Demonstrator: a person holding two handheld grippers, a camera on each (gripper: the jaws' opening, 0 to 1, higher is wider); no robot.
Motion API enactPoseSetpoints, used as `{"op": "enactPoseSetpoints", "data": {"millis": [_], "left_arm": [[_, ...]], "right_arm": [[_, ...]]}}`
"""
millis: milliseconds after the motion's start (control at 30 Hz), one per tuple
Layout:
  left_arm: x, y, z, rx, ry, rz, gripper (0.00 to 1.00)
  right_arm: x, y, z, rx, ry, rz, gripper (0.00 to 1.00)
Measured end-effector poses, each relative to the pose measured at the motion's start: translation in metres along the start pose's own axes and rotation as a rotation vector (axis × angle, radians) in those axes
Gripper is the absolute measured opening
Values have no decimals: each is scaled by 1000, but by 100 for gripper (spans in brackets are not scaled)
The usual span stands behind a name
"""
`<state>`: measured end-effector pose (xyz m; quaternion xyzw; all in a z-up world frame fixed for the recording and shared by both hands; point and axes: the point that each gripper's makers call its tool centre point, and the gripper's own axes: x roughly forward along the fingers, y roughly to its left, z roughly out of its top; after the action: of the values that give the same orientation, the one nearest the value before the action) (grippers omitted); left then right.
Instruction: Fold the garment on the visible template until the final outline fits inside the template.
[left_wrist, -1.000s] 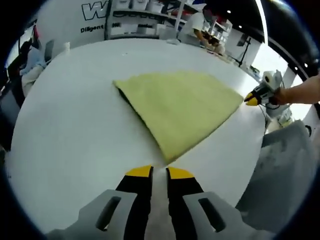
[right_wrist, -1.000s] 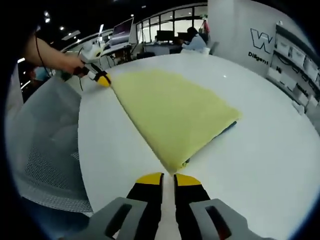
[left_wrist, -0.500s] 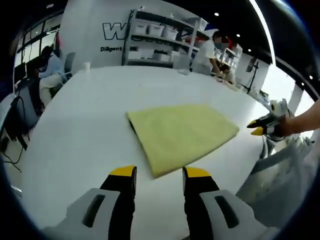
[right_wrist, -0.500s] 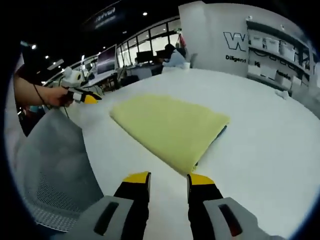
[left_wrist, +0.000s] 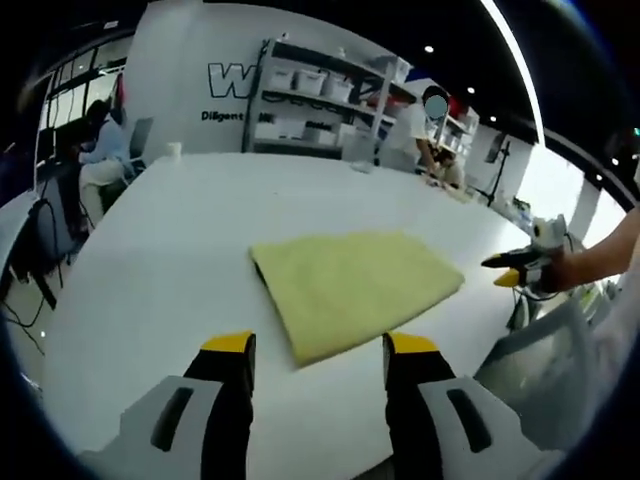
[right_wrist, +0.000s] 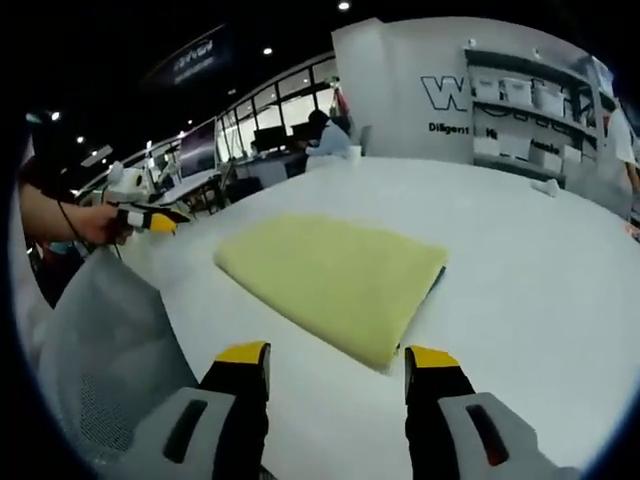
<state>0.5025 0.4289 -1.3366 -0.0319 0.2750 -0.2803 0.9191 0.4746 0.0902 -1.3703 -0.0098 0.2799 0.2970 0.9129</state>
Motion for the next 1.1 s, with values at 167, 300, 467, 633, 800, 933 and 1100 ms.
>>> {"op": "enactPoseSetpoints", "data": {"millis": [167,300,467,633,800,933,1100], "left_arm": [[7,-8,1,40,-5,-9,63],[8,-9,-1,42,-8,-5,73],[9,-10,3,63,-35,0,88],[13,-17,3,70,-29,-13,94],[20,-23,4,75,-29,-17,96],[23,-22,0,73,-14,-17,97],[26,-22,-3,64,-1,-20,97]], "right_arm": [[2,2,8,0,-18,-8,61],[2,2,13,-2,-35,-15,71],[2,2,18,-17,-53,-32,87],[4,6,19,-7,-55,-27,94],[7,9,21,5,-52,-21,98],[8,9,21,7,-52,-20,99],[8,7,22,17,-54,-21,99]]}}
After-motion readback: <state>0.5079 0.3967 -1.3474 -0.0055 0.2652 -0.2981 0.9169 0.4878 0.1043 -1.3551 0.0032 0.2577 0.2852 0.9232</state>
